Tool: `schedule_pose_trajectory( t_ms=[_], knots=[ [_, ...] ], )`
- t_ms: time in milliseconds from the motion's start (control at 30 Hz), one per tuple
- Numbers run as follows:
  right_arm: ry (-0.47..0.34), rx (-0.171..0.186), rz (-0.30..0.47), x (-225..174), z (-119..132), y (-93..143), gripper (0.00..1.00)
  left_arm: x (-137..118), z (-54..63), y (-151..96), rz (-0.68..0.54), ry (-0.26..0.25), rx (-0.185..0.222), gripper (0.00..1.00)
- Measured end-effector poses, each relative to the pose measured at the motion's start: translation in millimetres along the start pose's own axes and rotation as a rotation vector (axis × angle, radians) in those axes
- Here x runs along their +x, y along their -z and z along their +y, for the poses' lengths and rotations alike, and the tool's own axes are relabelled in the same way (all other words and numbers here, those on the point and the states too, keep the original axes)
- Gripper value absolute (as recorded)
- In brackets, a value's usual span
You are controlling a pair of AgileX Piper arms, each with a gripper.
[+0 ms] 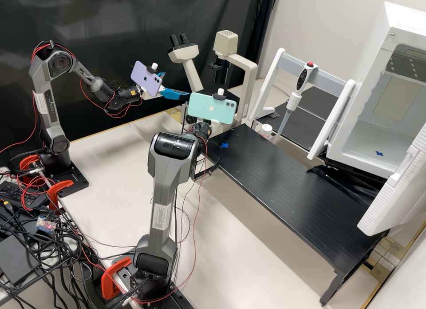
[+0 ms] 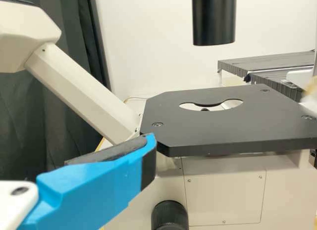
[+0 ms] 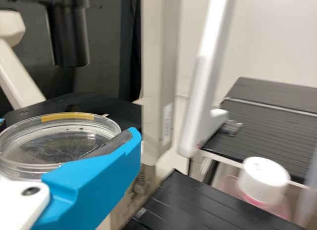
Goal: Move the petri dish to the bench
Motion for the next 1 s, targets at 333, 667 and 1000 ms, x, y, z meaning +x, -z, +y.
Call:
schedule_pose_trajectory(
  t_ms=[333, 667, 1000],
  knots=[
    [-0.037, -0.031, -0.079, -43.7, -10.6, -50.4, 0.00, 0.0, 0.0, 0.0, 0.000, 0.000, 0.000, 1.00],
    [-0.077, -0.058, -0.074, -82.1, -15.8, -69.9, 0.00, 0.0, 0.0, 0.0, 0.000, 0.000, 0.000, 1.00],
    [-0.090, -0.062, -0.065, -103.3, -17.2, -74.8, 0.00, 0.0, 0.0, 0.0, 0.000, 0.000, 0.000, 1.00]
  ],
)
